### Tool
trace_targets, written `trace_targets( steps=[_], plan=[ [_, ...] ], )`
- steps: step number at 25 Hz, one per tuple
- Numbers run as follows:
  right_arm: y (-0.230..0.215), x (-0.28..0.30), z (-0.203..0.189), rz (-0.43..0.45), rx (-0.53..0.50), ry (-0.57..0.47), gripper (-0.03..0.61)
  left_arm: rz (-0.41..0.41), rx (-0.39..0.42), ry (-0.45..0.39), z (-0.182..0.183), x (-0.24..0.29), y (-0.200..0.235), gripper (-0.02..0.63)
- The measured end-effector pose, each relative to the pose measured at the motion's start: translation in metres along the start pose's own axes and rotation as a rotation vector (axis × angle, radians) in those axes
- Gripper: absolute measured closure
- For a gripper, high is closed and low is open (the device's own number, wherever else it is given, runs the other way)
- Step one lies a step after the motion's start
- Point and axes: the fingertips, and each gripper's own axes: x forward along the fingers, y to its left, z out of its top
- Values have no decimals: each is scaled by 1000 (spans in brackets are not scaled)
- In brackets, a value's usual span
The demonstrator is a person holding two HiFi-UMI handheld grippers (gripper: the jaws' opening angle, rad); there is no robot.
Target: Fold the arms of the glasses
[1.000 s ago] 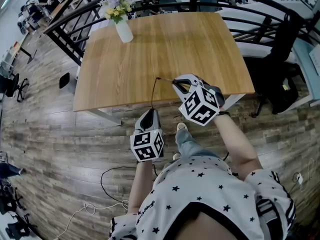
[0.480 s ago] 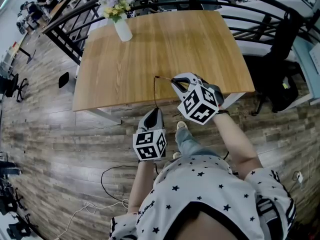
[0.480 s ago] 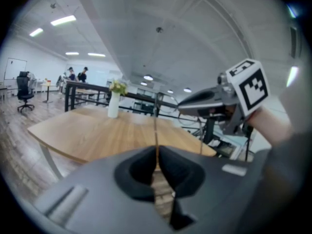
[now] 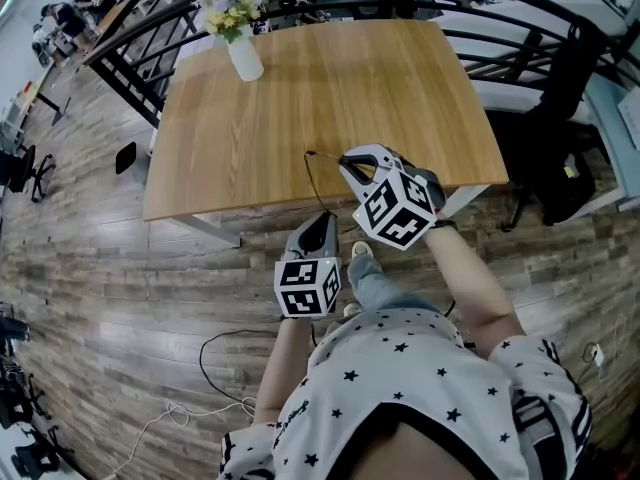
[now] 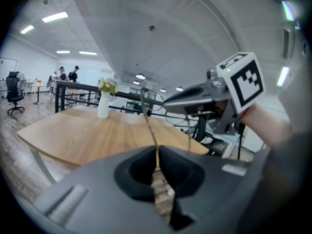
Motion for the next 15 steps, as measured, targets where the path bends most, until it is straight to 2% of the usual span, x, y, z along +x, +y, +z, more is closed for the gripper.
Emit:
trace_targets(
  steps=[15],
  plan=[
    [13,6,11,33,-1,-26,557,-86,42,-6,8,16,-19,597]
  ],
)
